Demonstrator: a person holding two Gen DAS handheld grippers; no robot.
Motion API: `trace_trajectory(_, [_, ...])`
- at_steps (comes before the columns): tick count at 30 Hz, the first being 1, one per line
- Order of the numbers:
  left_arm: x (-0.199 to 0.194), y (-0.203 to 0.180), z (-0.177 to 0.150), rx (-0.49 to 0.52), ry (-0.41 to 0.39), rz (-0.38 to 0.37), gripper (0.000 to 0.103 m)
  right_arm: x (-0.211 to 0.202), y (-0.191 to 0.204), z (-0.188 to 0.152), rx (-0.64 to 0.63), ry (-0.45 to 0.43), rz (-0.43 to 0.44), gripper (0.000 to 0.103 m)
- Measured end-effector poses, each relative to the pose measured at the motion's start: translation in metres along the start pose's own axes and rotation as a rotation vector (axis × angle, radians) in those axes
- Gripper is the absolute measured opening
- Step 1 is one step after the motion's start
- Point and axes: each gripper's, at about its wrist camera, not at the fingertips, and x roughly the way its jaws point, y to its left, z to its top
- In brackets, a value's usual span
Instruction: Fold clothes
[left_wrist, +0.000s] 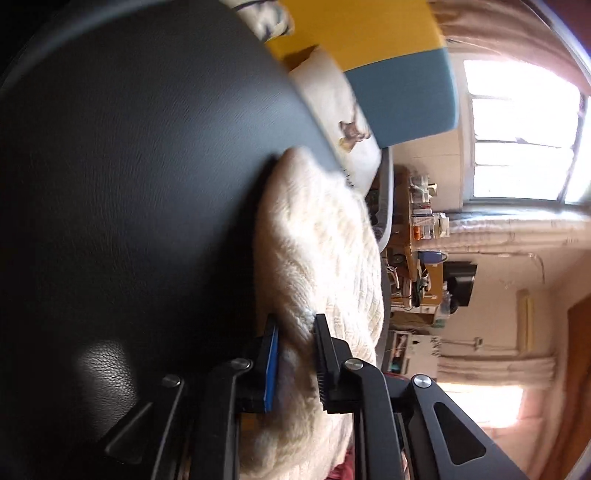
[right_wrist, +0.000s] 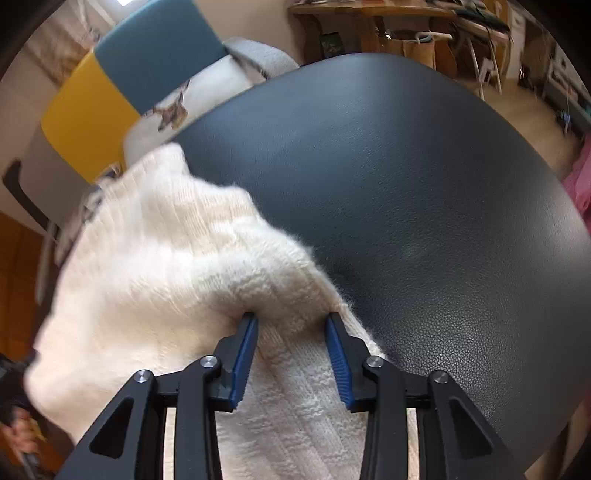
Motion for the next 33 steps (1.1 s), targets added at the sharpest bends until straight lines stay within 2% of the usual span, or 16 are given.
trace_trajectory(2, [-0.009,-0.011,0.003,0.041,-0.032,0.029,0.014,0.001,0.014,-0.008,-0.047,-0.018,0.008,0.015])
trace_trajectory(3, [-0.014,-0.016,0.004,0.061,-0.051,0.043,0.009,0.002,0.021,-0.011,-0.071,-0.026,0.012,0.012])
trace_trajectory(5, [-0.031,-0.028,0.008,0.101,-0.112,0.068,0.001,-0.001,0.04,-0.023,-0.139,-0.038,0.002,0.011])
trace_trajectory(8, [-0.066,-0.048,0.015,0.163,-0.181,0.062,0.001,-0.005,0.064,-0.044,-0.223,-0.021,0.008,0.011])
trace_trajectory(10, [-0.077,-0.057,0.017,0.182,-0.194,0.089,0.001,-0.011,0.071,-0.056,-0.211,-0.002,0.073,0.014])
trace_trajectory(12, [-0.082,-0.059,0.018,0.185,-0.168,0.103,0.001,-0.018,0.076,-0.07,-0.17,0.028,0.22,0.018])
trace_trajectory(13, [-0.08,-0.052,0.015,0.189,-0.14,0.137,0.002,-0.023,0.081,-0.078,-0.166,0.029,0.268,0.024])
trace_trajectory(15, [-0.064,-0.038,0.007,0.174,-0.078,0.198,0.015,-0.029,0.095,-0.095,-0.193,0.04,0.329,0.026])
trace_trajectory(17, [-0.052,-0.008,-0.007,0.119,0.02,0.168,0.032,-0.033,0.115,-0.112,-0.255,0.038,0.319,0.026])
trace_trajectory(19, [-0.044,0.019,-0.023,0.059,0.083,0.126,0.04,-0.037,0.131,-0.127,-0.318,0.028,0.296,0.026])
trace_trajectory(21, [-0.039,0.036,-0.035,0.022,0.093,0.1,0.055,-0.038,0.135,-0.138,-0.34,0.038,0.271,0.026])
trace_trajectory(23, [-0.032,0.044,-0.04,-0.018,0.116,0.036,0.063,-0.037,0.134,-0.147,-0.341,0.048,0.248,0.026])
trace_trajectory(26, [-0.024,0.045,-0.04,-0.071,0.124,-0.07,0.066,-0.037,0.133,-0.152,-0.317,0.046,0.235,0.026])
trace_trajectory(28, [-0.018,0.043,-0.04,-0.084,0.096,-0.062,0.061,-0.038,0.132,-0.155,-0.304,0.041,0.231,0.026])
trace_trajectory(30, [-0.007,0.038,-0.043,-0.062,0.092,-0.037,0.016,-0.038,0.133,-0.157,-0.304,0.028,0.213,0.026])
trace_trajectory(33, [-0.004,0.036,-0.045,-0.06,0.047,-0.024,0.011,-0.039,0.143,-0.165,-0.346,-0.003,0.16,0.026])
